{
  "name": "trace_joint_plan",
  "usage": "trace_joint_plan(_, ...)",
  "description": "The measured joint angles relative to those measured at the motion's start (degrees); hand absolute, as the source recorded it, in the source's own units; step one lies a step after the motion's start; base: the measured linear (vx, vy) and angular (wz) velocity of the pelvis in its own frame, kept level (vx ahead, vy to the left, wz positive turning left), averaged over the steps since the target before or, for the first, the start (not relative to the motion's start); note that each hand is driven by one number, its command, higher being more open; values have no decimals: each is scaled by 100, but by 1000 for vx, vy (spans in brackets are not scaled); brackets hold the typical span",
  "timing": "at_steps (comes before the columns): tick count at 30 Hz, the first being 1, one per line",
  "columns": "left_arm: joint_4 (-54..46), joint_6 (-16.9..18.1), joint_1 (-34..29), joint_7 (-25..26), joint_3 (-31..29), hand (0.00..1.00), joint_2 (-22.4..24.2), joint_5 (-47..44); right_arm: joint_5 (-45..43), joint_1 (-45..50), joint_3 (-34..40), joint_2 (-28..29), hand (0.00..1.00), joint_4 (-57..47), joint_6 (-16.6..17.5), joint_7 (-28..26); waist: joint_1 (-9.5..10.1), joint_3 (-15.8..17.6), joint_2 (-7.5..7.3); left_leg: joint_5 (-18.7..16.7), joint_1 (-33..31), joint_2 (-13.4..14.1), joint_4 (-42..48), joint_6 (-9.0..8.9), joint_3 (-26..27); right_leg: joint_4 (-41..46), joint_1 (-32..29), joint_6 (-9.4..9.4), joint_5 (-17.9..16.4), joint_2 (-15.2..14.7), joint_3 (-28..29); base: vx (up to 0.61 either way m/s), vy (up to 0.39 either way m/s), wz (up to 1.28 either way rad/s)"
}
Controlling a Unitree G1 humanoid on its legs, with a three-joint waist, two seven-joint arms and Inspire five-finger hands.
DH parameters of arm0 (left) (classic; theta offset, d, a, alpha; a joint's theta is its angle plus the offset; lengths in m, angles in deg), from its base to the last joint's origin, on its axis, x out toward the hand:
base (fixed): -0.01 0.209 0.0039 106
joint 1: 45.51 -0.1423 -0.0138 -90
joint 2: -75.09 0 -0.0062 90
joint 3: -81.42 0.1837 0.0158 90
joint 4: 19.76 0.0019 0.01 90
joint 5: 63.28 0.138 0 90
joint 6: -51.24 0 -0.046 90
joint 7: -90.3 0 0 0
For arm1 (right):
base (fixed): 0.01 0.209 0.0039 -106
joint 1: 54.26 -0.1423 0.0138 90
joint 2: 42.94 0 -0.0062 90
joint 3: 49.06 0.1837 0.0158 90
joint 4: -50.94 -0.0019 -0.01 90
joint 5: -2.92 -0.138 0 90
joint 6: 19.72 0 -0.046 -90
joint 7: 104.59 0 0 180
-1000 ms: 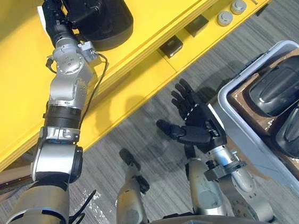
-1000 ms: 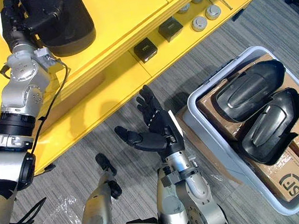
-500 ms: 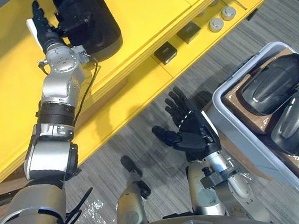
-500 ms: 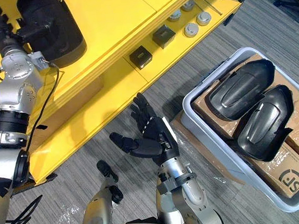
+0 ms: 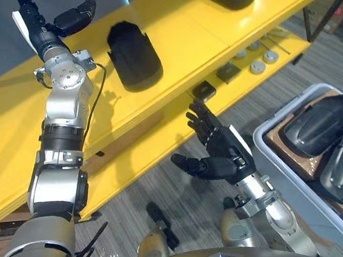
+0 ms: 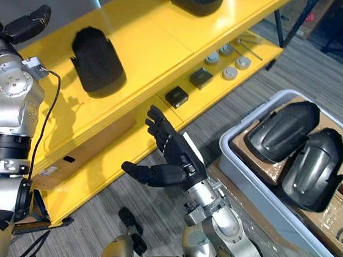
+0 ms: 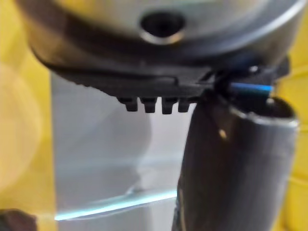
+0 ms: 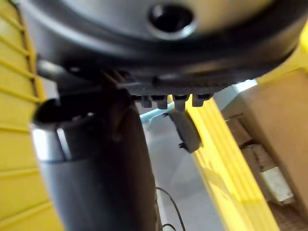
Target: Walk over and take three plastic housings, then place them on the shelf
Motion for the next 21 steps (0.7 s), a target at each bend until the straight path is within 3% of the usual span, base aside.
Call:
trace_joint_plan(4, -1435, 307, -1533, -576, 64, 100, 189, -96, 24, -637, 219, -103, 100, 22, -6, 20, 183, -379, 24, -11, 101, -30, 0, 8, -351, -85, 360, -1, -68, -9, -307, 12, -19, 38)
trace_joint_plan(5, -1792, 316, -2238, -760, 72, 100, 470, -175, 24, -932, 273, -160, 100, 149, -7, 37, 269, -514, 40, 9, 99, -46, 0, -19, -565, -93, 476, -16, -119, -5, -476, -21, -31, 50)
trace_joint_plan(7, -1996, 315, -2873, -930, 74, 100, 806, -178, 35, -1225, 330, -170, 100, 405, -11, 87, 370, -569, 50, 19, 96, -54, -2, -40, -806, -132, 580, -92, -185, 23, -672, -51, -37, 54)
trace_joint_plan(8, -2110, 307, -3373, -1046, 74, 100, 1032, -178, 37, -1462, 370, -179, 100, 702, -27, 141, 471, -585, 51, -34, 72, -74, -3, -110, -1020, -201, 681, -101, -188, 53, -816, -74, -37, 52)
trace_joint_plan(9, -2184, 306, -3730, -1099, 74, 100, 1149, -177, 36, -1622, 384, -162, 100, 971, -57, 151, 498, -614, 7, -180, 36, -104, -3, -298, -1138, -301, 752, -109, -181, 60, -894, -56, -33, 59)
trace_joint_plan(10, -2241, 298, -4054, -1143, 70, 100, 1254, -172, 38, -1744, 393, -83, 100, 1282, -88, 158, 568, -691, -119, -301, -15, -182, 51, -350, -1183, -467, 795, -156, -119, -48, -955, -13, 22, 42)
trace_joint_plan(11, -2349, 298, -4392, -1271, 59, 100, 1420, -168, 39, -1866, 466, -79, 100, 1601, -179, 202, 761, -695, -166, -161, -73, -298, 511, -125, -1429, -543, 869, -140, -99, -87, -988, 45, 8, 45)
trace_joint_plan(12, -2526, 298, -4682, -1405, 55, 100, 1498, -167, 41, -1950, 518, -71, 100, 1908, -295, 262, 827, -735, -167, -174, 3, -320, 313, -51, -1592, -606, 960, -115, -58, 5, -996, 55, 9, 41)
trace_joint_plan(14, -2846, 303, -4903, -1656, -20, 100, 1532, -151, 78, -2124, 525, -6, 100, 2293, -439, 315, 916, -757, -207, 40, 11, -407, 31, 10, -1750, -679, 978, -93, -9, 18, -1141, 25, 0, 46)
trace_joint_plan(17, -3111, 364, -4972, -2023, -163, 100, 1707, -148, 86, -2452, 470, 110, 100, 2902, -724, 470, 1113, -751, -196, 68, 72, -478, 26, 34, -1876, -681, 1123, -50, 28, 5, -1242, -17, 5, 23)
trace_joint_plan(21, -3690, 708, -5283, -2480, -188, 100, 1975, -118, 409, -2927, 449, 192, 100, 3430, -767, 940, 1153, -686, -54, 45, 73, -439, 1, -27, -2064, -655, 1189, -107, -27, 93, -1346, -112, -29, 18)
